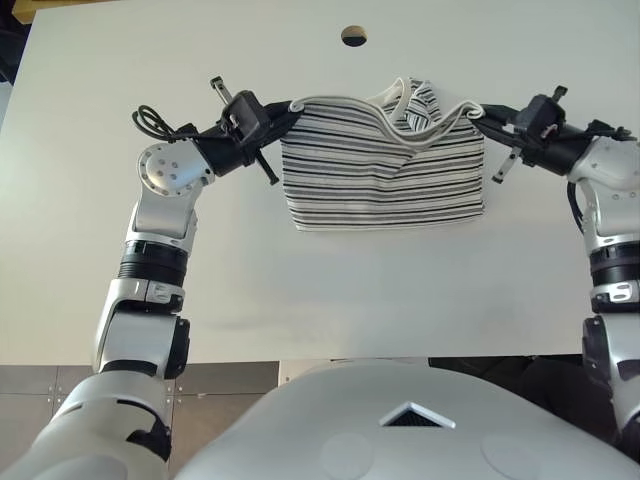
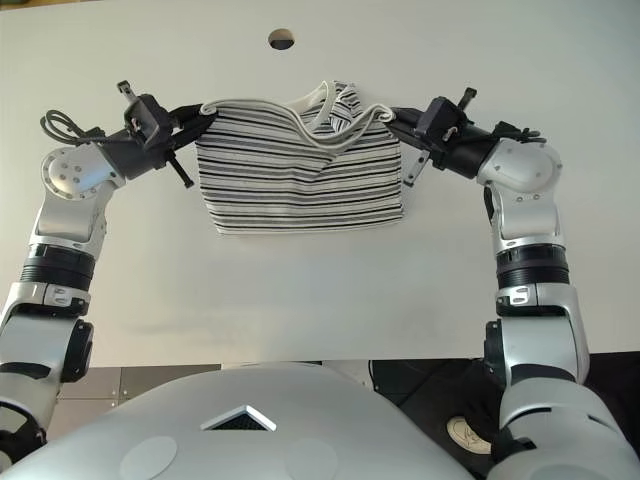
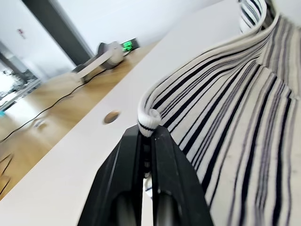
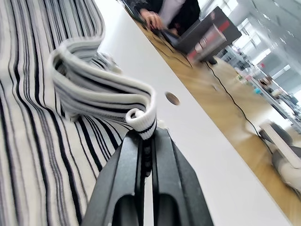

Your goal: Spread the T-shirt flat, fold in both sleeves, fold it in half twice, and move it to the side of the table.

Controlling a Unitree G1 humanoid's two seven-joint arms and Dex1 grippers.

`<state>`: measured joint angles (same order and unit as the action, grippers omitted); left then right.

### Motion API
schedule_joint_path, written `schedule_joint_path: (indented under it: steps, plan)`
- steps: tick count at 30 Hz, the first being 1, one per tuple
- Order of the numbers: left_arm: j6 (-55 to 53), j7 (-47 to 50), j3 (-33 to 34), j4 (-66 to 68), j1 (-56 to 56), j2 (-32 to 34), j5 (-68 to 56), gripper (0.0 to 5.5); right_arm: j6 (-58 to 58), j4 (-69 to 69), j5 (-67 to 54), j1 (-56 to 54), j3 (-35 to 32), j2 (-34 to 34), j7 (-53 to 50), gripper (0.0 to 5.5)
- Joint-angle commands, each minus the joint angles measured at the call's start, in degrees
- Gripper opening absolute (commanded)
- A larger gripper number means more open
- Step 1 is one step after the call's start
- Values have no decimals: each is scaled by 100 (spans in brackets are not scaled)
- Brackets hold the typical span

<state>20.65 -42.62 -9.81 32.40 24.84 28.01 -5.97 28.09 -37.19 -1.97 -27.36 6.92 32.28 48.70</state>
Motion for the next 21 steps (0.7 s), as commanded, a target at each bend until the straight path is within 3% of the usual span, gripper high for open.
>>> schedule_joint_path:
  steps: [1, 13, 15, 21]
  plan:
    - [221, 273, 122, 854, 600, -180, 287, 11, 359, -1007, 461, -650, 61, -197, -522, 10]
    - [489, 665, 127, 3287, 1580, -778, 973, 11, 412, -3251, 942, -1838, 2, -964, -1355, 10]
    - [425, 731, 180, 3487, 1693, -846, 990, 47, 256, -3422, 905, -1916, -93, -1093, -1507, 10]
    - [354, 1329, 235, 3867, 1956, -889, 1200, 138, -104, -3667, 1396, -2038, 81, -1195, -2691, 127]
